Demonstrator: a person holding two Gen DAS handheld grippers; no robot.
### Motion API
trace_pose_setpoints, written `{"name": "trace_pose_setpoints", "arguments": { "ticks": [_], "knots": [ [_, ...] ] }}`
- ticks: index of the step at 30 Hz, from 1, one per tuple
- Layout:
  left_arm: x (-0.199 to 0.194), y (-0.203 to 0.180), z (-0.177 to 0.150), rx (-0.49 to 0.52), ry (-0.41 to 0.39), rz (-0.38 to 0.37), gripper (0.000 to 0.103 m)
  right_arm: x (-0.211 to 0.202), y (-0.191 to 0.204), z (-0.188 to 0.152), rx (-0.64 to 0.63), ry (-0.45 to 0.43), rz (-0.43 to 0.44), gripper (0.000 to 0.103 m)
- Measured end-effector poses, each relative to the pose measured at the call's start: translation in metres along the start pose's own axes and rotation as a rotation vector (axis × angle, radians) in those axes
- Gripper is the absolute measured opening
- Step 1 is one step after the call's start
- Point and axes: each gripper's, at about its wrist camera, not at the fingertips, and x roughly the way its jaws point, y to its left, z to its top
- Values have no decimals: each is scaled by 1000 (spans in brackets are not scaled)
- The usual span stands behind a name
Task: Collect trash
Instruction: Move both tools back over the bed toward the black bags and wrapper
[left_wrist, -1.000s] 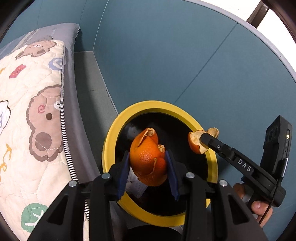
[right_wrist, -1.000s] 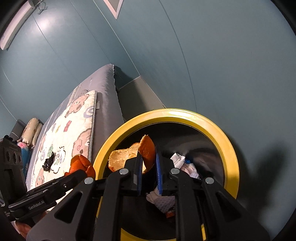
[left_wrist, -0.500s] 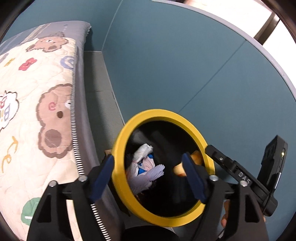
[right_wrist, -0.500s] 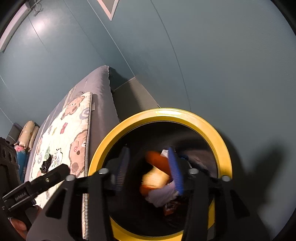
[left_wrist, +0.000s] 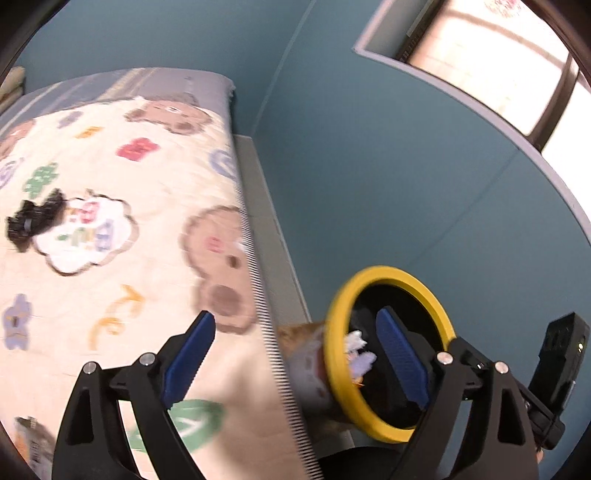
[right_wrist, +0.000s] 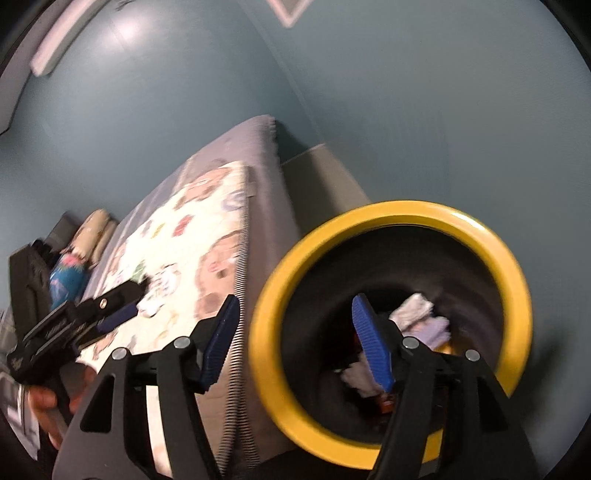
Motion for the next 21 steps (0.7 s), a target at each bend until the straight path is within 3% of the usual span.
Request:
{"name": "trace_pose_setpoints", "arguments": {
  "ticks": [12, 21],
  "knots": [
    [-74, 107, 18, -78, -116, 182, 88, 5, 120, -19, -225, 42, 181, 69],
    [-116, 168, 26, -126, -177, 279, 91, 13, 188, -43, -362, 108, 287, 73]
  ]
}}
